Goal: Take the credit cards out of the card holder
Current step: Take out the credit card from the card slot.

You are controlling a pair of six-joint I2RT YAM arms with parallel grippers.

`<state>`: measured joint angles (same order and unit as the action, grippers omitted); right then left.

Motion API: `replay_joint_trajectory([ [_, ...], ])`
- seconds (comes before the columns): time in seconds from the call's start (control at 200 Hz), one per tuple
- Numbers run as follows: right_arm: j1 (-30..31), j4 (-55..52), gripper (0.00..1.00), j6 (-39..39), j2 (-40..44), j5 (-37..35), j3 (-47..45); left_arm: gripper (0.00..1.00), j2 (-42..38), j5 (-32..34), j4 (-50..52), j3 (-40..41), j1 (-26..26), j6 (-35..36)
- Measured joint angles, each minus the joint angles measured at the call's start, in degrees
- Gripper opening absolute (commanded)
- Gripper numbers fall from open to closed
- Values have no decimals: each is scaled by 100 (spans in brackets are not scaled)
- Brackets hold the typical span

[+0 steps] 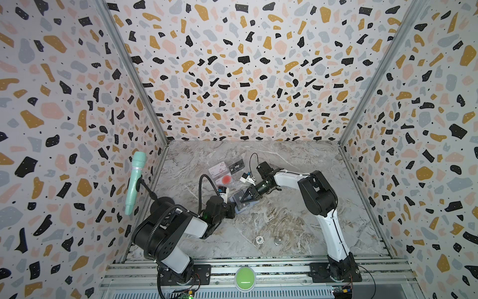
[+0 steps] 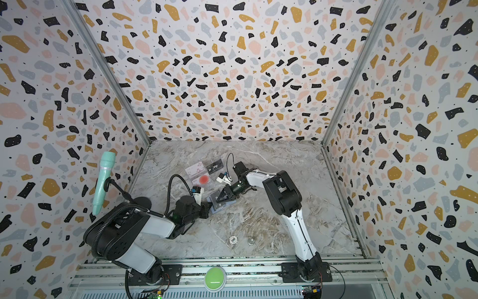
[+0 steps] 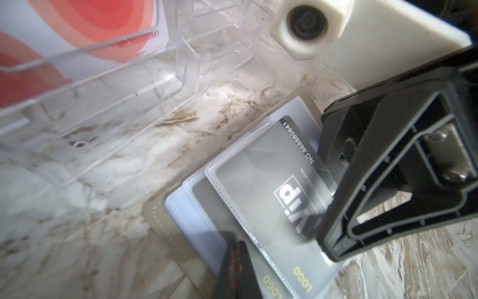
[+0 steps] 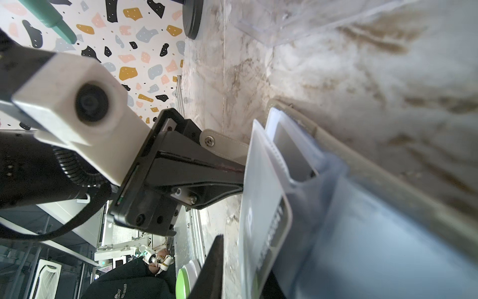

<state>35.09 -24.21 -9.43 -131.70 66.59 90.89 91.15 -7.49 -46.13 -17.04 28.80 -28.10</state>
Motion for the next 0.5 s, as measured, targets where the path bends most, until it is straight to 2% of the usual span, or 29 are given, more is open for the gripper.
replay_joint_trajectory([
  [0.501,55,192,15,-122,0,-79,-37,2,-326,-59,763,-284,0,-107],
])
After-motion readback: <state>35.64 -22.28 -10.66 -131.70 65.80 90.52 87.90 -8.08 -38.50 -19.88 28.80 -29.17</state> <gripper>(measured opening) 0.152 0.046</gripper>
